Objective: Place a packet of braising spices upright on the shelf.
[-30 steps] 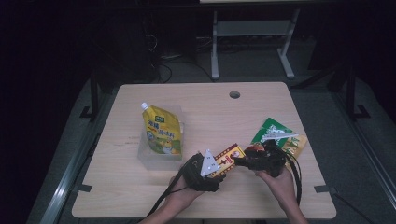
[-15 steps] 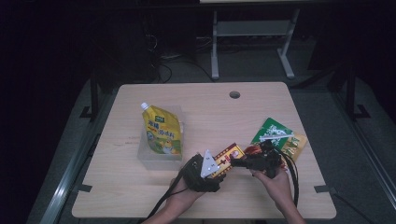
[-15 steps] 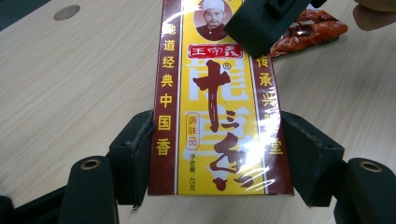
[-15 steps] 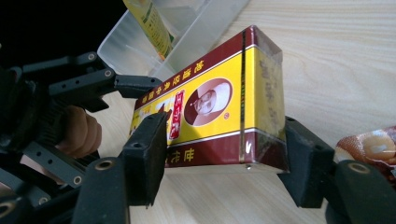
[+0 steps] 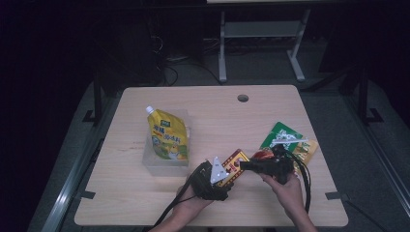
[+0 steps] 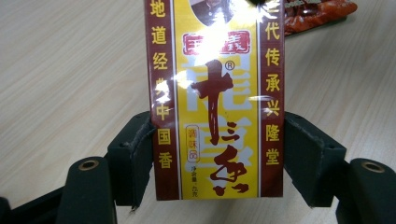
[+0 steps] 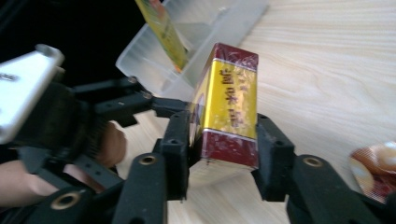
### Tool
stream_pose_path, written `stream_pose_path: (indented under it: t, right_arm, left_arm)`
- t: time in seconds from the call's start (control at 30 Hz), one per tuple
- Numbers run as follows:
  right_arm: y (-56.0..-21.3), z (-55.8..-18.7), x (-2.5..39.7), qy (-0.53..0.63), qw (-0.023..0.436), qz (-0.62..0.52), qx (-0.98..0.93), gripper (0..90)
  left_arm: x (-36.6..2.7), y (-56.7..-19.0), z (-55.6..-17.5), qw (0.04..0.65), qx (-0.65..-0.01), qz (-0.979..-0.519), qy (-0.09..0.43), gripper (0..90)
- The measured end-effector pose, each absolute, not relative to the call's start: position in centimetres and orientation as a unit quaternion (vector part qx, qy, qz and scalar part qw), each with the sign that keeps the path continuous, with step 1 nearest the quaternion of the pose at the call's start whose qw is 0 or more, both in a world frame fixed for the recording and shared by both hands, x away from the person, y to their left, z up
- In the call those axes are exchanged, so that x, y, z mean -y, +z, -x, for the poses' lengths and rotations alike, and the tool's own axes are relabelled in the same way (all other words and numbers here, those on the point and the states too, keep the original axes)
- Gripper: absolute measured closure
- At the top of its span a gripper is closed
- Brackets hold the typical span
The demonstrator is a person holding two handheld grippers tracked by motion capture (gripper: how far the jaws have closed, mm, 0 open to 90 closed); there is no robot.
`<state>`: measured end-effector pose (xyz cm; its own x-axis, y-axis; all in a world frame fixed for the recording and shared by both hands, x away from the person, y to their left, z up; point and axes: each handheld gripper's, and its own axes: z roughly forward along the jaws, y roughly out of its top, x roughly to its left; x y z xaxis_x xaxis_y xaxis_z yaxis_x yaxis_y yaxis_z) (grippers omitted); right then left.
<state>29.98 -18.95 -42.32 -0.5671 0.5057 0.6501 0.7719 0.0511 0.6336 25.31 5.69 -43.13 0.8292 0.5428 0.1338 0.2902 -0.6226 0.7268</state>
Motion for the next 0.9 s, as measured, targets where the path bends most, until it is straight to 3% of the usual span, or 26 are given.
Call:
stream_pose_path:
  t: [0.43, 0.9]
  right_arm:
    - [-40.9, -29.4, 18.1, -0.525, 0.094, 0.414, 0.737, 67.2]
    - [-37.5, -29.9, 19.6, -0.490, -0.011, 0.371, 0.789, 67.4]
  left_arm:
    - [-6.0, -43.2, -25.3, 0.375, -0.226, -0.885, 0.158, 27.4]
    - [-7.1, -42.4, -23.4, 0.380, -0.200, -0.892, 0.140, 24.9]
